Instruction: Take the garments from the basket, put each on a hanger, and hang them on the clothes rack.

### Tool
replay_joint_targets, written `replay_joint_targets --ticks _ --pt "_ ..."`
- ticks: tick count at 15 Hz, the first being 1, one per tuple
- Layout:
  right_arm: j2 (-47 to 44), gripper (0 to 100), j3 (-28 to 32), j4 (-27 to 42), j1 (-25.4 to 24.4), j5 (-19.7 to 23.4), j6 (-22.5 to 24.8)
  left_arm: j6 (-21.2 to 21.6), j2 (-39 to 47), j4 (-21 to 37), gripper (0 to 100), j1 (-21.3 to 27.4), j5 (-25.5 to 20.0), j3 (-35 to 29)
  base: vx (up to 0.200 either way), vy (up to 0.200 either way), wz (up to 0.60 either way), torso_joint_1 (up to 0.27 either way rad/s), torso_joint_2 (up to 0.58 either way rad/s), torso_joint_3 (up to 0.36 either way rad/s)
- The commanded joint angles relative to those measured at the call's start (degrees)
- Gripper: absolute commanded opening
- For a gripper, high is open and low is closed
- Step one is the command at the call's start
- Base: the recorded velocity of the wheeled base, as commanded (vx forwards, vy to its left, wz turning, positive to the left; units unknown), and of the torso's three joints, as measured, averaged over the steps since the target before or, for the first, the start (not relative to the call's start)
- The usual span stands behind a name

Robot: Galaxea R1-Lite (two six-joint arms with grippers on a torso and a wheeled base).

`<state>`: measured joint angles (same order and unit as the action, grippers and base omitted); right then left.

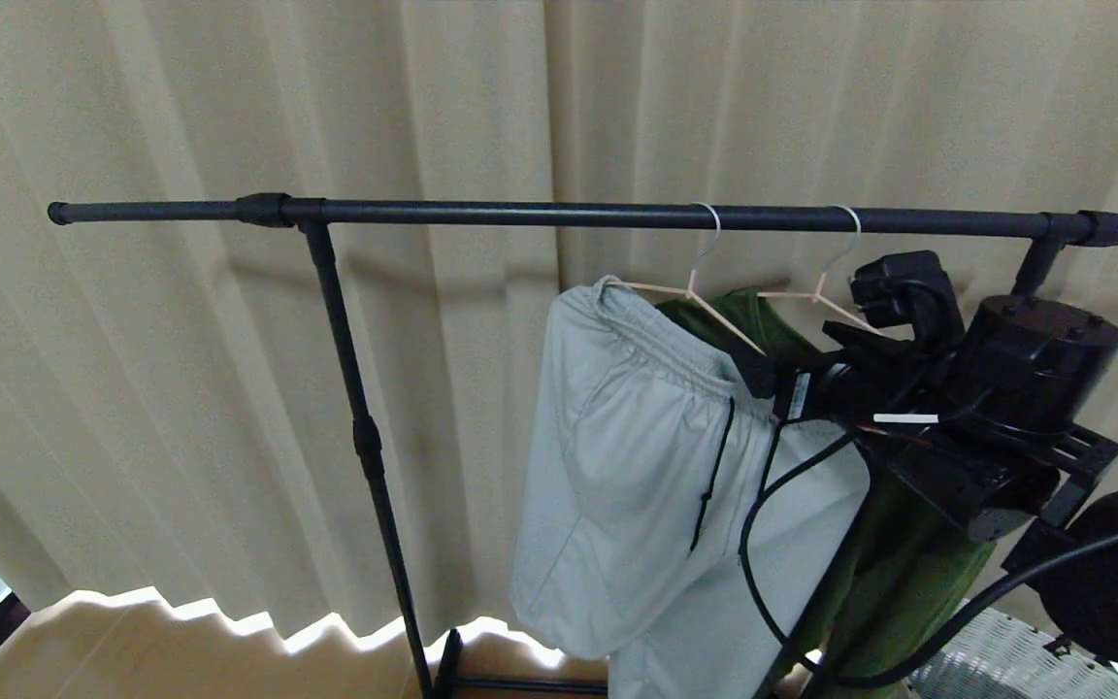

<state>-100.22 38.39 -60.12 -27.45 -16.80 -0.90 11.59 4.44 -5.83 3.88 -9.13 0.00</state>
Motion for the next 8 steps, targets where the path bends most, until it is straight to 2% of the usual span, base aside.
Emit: replay_joint_targets --ticks 1,5,8 --pt "3.89 100 -2.00 0.01 0.03 0.01 -0.42 0.01 0.22 -0.06 100 -0.01 -0.01 0.00 0.000 0.000 0.00 0.000 0.00 0.000" --pt "10.75 100 -7.54 0.01 0.03 -0.08 -0.94 -1.84 0.13 0.03 100 -0.01 0.08 0.00 0.000 0.000 0.00 0.000 0.00 0.000" --pt "19.36 100 -16.94 0.01 0.03 -0.60 -2.09 -2.28 0.22 0.03 100 -0.01 0.08 0.00 0.000 0.000 0.00 0.000 0.00 0.000"
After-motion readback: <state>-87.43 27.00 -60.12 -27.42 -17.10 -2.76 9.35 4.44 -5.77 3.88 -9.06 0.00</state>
